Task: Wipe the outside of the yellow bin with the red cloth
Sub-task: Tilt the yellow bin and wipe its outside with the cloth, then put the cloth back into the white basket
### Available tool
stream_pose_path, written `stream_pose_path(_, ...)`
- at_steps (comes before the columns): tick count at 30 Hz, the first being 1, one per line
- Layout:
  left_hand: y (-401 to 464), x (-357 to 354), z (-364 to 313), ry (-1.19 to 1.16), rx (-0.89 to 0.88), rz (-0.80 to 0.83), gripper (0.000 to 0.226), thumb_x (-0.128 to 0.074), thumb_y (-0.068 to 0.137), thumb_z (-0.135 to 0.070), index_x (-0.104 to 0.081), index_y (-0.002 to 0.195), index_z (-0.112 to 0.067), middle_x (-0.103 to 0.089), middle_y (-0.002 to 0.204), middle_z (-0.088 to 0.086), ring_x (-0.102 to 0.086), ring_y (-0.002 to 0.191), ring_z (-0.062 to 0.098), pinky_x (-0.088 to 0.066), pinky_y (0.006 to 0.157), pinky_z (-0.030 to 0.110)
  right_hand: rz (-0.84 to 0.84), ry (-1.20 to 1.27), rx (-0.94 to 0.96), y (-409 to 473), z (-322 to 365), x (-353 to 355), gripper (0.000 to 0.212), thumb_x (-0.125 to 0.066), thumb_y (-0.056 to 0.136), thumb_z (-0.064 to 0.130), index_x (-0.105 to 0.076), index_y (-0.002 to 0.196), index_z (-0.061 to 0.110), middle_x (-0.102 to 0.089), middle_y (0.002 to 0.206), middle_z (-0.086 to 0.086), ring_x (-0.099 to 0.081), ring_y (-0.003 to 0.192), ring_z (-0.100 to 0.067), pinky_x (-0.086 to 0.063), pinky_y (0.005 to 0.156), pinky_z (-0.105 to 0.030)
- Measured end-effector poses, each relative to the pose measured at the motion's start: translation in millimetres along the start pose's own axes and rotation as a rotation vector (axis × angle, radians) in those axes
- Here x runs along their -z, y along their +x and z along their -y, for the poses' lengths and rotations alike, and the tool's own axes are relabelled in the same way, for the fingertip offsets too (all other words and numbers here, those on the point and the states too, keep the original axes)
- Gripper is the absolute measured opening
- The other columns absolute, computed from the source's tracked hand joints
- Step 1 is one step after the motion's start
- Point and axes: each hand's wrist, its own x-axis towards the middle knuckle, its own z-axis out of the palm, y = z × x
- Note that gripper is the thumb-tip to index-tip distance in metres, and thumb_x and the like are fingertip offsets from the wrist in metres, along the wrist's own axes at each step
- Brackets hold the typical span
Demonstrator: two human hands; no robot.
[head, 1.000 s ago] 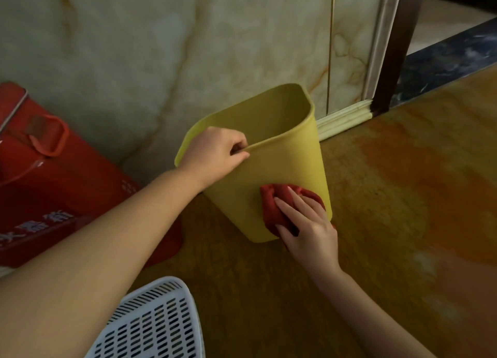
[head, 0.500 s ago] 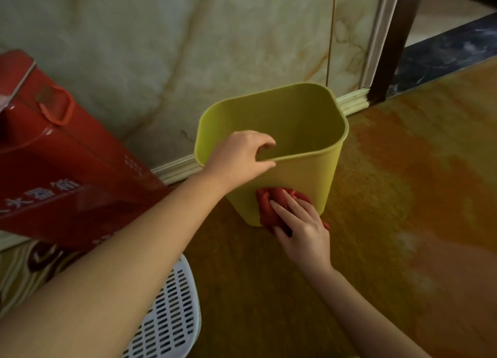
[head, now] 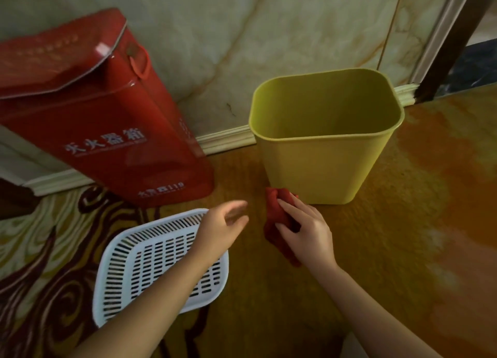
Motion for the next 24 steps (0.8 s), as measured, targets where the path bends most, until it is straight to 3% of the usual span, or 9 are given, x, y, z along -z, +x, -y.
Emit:
stream_pose_path(3,-18.4,-0.7,16.9,-0.129,0.127,0.186,0.061,-0.066,0.078,-0.022,-0.039,0.134,-0.024,-0.049,0.128,-0.011,-0.045,0.119,0.003,-0.039,0.091,0.020,0.069,0.141,-0.070,-4.9,14.8,-8.5,0.053,-0.074,0.074,0.019,-0.059,0.123,0.031,-0.053,0.135,0.005,-0.048,0.124,-0.014,-0.042,0.102,-0.030)
stream_pose_path(5,-29.5,-1.8,25.4,-0.219,0.149,0.222,0.067,-0.071,0.073,-0.023,-0.039,0.132,-0.030,-0.046,0.121,-0.021,-0.045,0.113,-0.004,-0.041,0.083,0.011,0.108,0.249,-0.132,-8.4,26.6,-15.1,0.053,-0.076,0.073,0.018,-0.060,0.122,0.029,-0.055,0.133,0.006,-0.047,0.118,-0.002,-0.036,0.094,-0.006)
stream_pose_path(6,-34.2,-2.1,28.8,-0.276,0.135,0.213,0.059,-0.073,0.072,-0.022,-0.047,0.123,-0.034,-0.050,0.117,-0.023,-0.049,0.107,-0.008,-0.044,0.076,0.007,0.125,0.295,-0.163,-10.2,32.8,-19.1,0.053,-0.076,0.072,0.018,-0.060,0.121,0.028,-0.056,0.131,0.006,-0.047,0.115,0.001,-0.035,0.091,-0.003)
stream_pose_path(8,-40.8,-1.5,34.1,-0.337,0.093,0.147,0.038,-0.073,0.072,-0.018,-0.059,0.103,-0.035,-0.064,0.106,-0.018,-0.060,0.096,-0.007,-0.047,0.069,0.007,0.162,0.374,-0.218,-14.2,45.0,-28.0,0.051,-0.077,0.072,0.020,-0.061,0.120,0.028,-0.060,0.127,0.006,-0.053,0.112,-0.001,-0.041,0.090,-0.010)
stream_pose_path(12,-50.4,17.2,43.2,-0.418,0.060,-0.010,0.018,-0.066,0.077,-0.008,-0.065,0.084,-0.024,-0.074,0.076,-0.010,-0.068,0.077,0.001,-0.050,0.061,0.011,0.263,0.498,-0.213,-21.7,68.4,-43.2,0.052,-0.077,0.071,0.022,-0.060,0.120,0.029,-0.063,0.113,0.015,-0.057,0.103,0.004,-0.043,0.077,-0.002)
stream_pose_path(19,-68.4,75.2,77.8,-0.604,0.127,-0.030,0.021,-0.065,0.077,-0.009,-0.066,0.094,-0.020,-0.076,0.086,-0.006,-0.070,0.085,0.010,-0.052,0.067,0.014,0.471,0.520,-0.033,-10.4,98.6,-47.2,0.052,-0.069,0.078,0.006,-0.057,0.114,0.041,-0.056,0.132,0.004,-0.048,0.125,-0.007,-0.039,0.105,-0.027)
stream_pose_path(21,-69.4,91.4,91.2,-0.594,0.154,-0.052,0.019,-0.066,0.076,-0.010,-0.067,0.092,-0.021,-0.077,0.087,-0.004,-0.070,0.086,0.011,-0.053,0.069,0.016,0.469,0.413,-0.013,-7.8,106.5,-61.6,0.051,-0.071,0.077,0.008,-0.059,0.115,0.039,-0.058,0.129,0.004,-0.049,0.122,-0.005,-0.041,0.102,-0.022)
stream_pose_path(24,-65.4,111.6,115.2,-0.541,0.215,-0.109,0.019,-0.069,0.075,-0.011,-0.067,0.093,-0.018,-0.077,0.086,-0.001,-0.071,0.084,0.013,-0.055,0.072,0.021,0.399,0.223,0.024,-4.9,118.6,-96.8,0.045,-0.071,0.077,0.010,-0.063,0.116,0.030,-0.064,0.122,0.005,-0.052,0.107,0.001,-0.034,0.081,0.004)
